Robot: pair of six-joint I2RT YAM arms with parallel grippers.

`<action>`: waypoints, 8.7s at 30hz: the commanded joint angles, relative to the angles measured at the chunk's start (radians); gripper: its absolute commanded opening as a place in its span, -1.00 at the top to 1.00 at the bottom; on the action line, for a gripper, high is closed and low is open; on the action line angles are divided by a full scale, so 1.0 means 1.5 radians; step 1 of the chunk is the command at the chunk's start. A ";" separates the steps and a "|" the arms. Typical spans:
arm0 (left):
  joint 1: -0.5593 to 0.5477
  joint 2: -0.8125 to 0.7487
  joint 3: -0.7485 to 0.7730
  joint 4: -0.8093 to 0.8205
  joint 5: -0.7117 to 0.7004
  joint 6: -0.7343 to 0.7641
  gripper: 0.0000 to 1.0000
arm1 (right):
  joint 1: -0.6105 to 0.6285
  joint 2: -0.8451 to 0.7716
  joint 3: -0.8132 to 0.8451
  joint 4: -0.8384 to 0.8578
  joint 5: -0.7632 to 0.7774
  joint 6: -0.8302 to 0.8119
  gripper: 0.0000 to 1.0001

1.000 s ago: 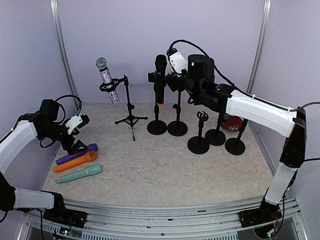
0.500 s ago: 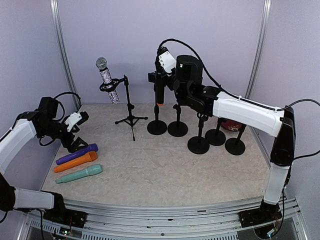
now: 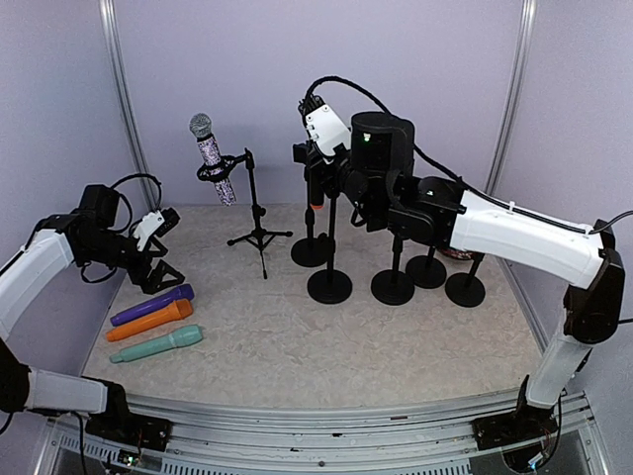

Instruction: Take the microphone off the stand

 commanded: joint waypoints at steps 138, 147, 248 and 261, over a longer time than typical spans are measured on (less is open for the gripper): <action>-0.146 -0.029 0.069 -0.143 0.090 0.148 0.52 | 0.126 0.176 0.163 -0.095 -0.508 0.421 -0.31; 0.048 0.026 0.038 -0.040 -0.035 0.199 0.73 | 0.121 0.047 0.044 -0.059 -0.393 0.402 -0.90; -0.198 0.205 0.082 0.202 0.094 -0.249 0.39 | 0.087 0.234 -0.134 0.036 -0.213 0.482 -0.69; -0.189 0.087 0.010 0.235 0.042 -0.308 -0.50 | 0.081 0.163 -0.041 0.070 -0.161 0.406 -0.90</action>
